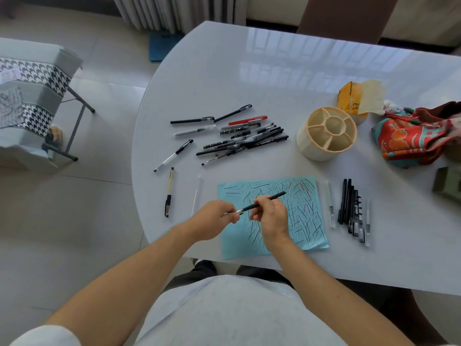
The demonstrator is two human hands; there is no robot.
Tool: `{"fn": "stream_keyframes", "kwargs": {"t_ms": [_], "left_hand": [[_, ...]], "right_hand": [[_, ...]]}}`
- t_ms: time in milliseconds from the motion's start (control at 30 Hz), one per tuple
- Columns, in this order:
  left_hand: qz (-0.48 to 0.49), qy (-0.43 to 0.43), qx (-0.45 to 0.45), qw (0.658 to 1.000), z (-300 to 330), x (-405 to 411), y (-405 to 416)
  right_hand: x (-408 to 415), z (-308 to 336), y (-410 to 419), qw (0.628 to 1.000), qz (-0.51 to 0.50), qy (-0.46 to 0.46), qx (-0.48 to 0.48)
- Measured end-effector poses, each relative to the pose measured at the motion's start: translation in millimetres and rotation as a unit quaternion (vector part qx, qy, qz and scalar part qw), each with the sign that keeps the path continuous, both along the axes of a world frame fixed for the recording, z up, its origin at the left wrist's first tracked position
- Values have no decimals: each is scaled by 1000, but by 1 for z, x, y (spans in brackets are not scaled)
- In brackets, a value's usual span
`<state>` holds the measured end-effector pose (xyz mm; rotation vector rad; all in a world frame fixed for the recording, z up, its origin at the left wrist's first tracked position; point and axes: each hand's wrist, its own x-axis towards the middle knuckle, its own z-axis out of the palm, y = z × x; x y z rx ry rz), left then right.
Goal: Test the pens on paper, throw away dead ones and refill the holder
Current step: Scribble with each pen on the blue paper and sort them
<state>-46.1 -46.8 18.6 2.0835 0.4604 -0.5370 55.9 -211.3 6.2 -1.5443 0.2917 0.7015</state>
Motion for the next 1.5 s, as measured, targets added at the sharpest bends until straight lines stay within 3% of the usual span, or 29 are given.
{"fn": "stream_keyframes", "kwargs": {"t_ms": [133, 233, 367, 600, 733, 800, 900, 967, 1167, 1367, 1500], "left_hand": [[42, 41, -5, 998, -2, -36, 26], [37, -42, 46, 997, -4, -36, 20], [-91, -84, 113, 986, -12, -21, -3], [-140, -97, 156, 973, -26, -29, -6], [-134, -66, 137, 979, -26, -27, -5], [-123, -73, 121, 982, -24, -26, -5], [-73, -99, 116, 986, -20, -28, -6], [-22, -103, 113, 988, -17, -30, -6], [-6, -102, 87, 991, -9, -27, -11], [-24, -87, 89, 992, -11, -29, -13], [-37, -93, 90, 991, -3, -10, -26]], "right_hand": [[52, -2, -39, 996, -59, -45, -45], [43, -2, -34, 994, 49, -88, -49], [2, -8, -2, 981, 131, -133, -56], [-20, -12, 18, 903, 264, -297, -164], [-7, -7, 9, 869, 244, -343, -260], [-2, -4, 3, 888, 216, -314, -257], [-1, 7, -6, 973, 88, -174, -123], [-1, 13, -14, 990, 50, -119, -47], [-10, 19, -25, 995, 61, -80, 26], [22, 18, -60, 988, -28, -123, -88], [35, 33, -90, 997, 27, -73, -7]]}}
